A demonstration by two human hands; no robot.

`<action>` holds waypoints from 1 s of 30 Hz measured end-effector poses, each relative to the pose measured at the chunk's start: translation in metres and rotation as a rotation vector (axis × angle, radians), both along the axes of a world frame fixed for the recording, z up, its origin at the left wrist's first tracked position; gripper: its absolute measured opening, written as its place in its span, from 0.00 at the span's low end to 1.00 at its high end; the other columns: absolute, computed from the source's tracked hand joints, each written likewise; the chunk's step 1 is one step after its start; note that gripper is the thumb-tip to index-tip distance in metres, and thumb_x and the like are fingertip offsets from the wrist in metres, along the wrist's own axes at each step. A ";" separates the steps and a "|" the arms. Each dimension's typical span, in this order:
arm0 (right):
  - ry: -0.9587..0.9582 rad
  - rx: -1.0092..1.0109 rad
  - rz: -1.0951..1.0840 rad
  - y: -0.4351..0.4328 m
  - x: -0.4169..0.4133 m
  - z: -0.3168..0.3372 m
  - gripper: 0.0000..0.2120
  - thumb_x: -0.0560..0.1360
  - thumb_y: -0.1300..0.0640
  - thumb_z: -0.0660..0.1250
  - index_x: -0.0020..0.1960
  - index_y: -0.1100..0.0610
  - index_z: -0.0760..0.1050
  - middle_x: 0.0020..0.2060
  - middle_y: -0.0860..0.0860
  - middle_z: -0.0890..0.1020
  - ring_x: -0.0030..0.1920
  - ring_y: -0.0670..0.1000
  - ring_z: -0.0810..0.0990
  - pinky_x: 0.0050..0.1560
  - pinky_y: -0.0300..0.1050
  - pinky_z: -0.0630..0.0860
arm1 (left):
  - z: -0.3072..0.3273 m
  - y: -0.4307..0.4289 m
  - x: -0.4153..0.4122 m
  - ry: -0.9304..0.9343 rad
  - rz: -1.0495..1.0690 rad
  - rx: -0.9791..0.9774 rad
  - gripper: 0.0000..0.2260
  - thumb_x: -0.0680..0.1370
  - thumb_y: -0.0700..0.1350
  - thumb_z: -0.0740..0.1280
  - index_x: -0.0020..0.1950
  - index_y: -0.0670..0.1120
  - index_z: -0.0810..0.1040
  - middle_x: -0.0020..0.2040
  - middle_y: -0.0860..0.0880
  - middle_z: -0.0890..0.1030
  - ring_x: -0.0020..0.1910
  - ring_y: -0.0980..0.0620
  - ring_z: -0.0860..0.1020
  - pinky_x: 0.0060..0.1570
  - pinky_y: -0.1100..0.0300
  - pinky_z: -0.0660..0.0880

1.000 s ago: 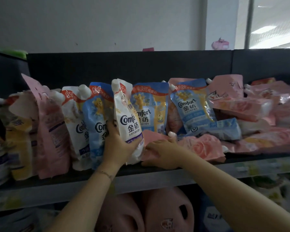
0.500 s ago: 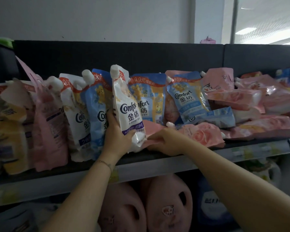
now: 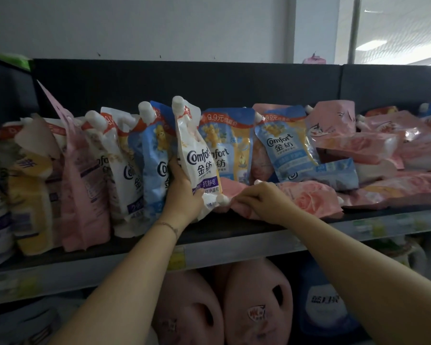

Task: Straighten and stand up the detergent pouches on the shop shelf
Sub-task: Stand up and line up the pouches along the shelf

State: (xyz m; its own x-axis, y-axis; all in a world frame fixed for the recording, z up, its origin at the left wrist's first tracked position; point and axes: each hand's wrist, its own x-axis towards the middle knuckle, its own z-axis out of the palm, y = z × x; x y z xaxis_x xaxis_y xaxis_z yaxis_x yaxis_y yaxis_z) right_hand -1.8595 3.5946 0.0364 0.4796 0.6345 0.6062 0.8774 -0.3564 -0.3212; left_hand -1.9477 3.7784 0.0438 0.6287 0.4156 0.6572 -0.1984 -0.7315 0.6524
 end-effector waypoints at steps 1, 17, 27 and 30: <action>-0.009 0.045 -0.010 0.000 0.000 0.000 0.08 0.78 0.62 0.67 0.51 0.61 0.85 0.34 0.45 0.82 0.34 0.39 0.77 0.39 0.23 0.66 | 0.000 0.000 -0.001 0.011 0.003 0.008 0.41 0.75 0.33 0.69 0.77 0.43 0.43 0.72 0.40 0.67 0.69 0.42 0.69 0.66 0.52 0.69; 0.474 0.611 -0.194 -0.003 0.023 0.008 0.09 0.77 0.59 0.69 0.43 0.63 0.83 0.30 0.53 0.80 0.33 0.44 0.74 0.38 0.38 0.73 | -0.014 -0.014 -0.010 -0.042 0.107 0.053 0.43 0.72 0.39 0.74 0.76 0.40 0.46 0.72 0.39 0.66 0.71 0.41 0.68 0.67 0.46 0.69; 0.781 0.925 -0.178 -0.009 0.019 0.024 0.07 0.76 0.54 0.70 0.40 0.49 0.80 0.46 0.54 0.84 0.51 0.56 0.83 0.56 0.57 0.79 | -0.019 -0.013 -0.001 -0.101 0.069 0.073 0.36 0.70 0.41 0.77 0.70 0.42 0.58 0.65 0.42 0.72 0.64 0.43 0.73 0.61 0.44 0.74; 0.819 0.958 -0.164 -0.005 0.013 0.029 0.08 0.77 0.55 0.69 0.40 0.49 0.79 0.46 0.54 0.83 0.52 0.57 0.82 0.57 0.57 0.79 | -0.021 -0.013 -0.004 -0.079 0.061 0.090 0.38 0.69 0.45 0.78 0.70 0.41 0.59 0.65 0.42 0.72 0.65 0.43 0.73 0.61 0.44 0.73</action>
State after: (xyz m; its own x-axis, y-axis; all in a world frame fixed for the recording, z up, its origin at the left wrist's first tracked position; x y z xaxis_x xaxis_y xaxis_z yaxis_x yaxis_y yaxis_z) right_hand -1.8463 3.5895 0.0652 0.9607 0.0058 0.2776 0.2687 0.2325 -0.9348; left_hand -1.9515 3.7651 0.0230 0.5491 0.3891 0.7396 -0.1995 -0.7984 0.5681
